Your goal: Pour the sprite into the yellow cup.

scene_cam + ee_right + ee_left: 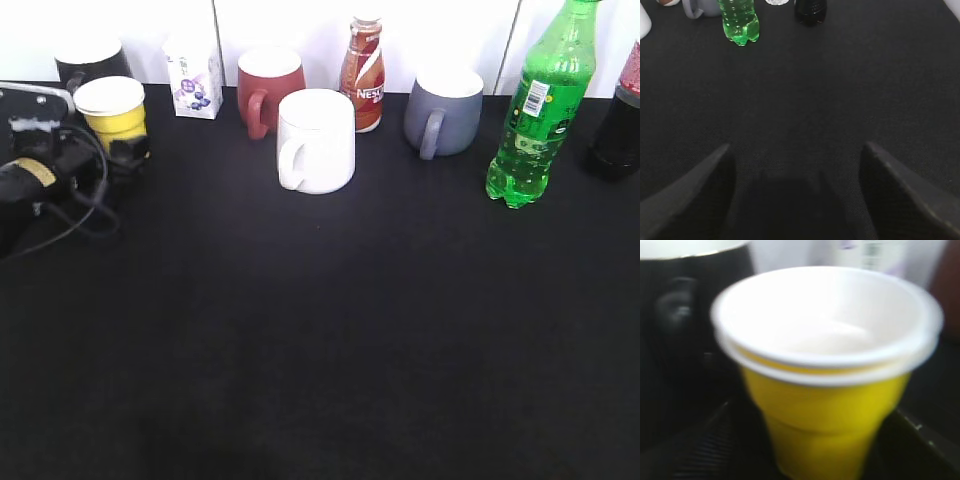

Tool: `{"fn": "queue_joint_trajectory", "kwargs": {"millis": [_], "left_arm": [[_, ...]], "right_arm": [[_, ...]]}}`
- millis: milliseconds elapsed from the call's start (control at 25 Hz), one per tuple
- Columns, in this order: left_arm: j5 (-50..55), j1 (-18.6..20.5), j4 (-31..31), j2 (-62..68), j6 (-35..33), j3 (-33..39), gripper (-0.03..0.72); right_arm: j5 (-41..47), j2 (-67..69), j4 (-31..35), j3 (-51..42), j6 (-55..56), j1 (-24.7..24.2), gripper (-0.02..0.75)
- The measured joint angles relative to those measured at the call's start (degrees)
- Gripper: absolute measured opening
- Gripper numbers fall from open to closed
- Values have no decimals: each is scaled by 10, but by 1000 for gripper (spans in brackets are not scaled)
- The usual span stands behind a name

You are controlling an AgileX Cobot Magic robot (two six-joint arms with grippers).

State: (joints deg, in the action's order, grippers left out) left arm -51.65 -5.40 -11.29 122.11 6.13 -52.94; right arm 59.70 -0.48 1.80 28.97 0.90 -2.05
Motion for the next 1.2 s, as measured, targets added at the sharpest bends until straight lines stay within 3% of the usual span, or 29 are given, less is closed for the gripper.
{"fn": "queue_joint_trajectory", "kwargs": {"millis": [280, 440, 560, 760, 960, 1040, 1120, 1200], "left_arm": [[7, 0, 2, 52, 0, -84, 663], [-23, 0, -7, 58, 0, -86, 517], [-78, 0, -12, 58, 0, -81, 496], [-169, 0, -41, 21, 0, 12, 472], [-175, 0, -150, -92, 0, 133, 465], [-175, 0, -222, -153, 0, 178, 465], [-177, 0, -272, -189, 15, 198, 465], [-178, 0, -286, -196, 31, 201, 465]], "right_arm": [[0, 0, 0, 0, 0, 0, 585], [0, 0, 0, 0, 0, 0, 585], [0, 0, 0, 0, 0, 0, 585], [0, 0, 0, 0, 0, 0, 585], [-7, 0, 8, 2, 0, 0, 585], [-102, 23, 36, 10, 0, 0, 585], [-274, 75, 34, -22, 0, 0, 585], [-476, 160, 31, -93, -1, 0, 585]]}}
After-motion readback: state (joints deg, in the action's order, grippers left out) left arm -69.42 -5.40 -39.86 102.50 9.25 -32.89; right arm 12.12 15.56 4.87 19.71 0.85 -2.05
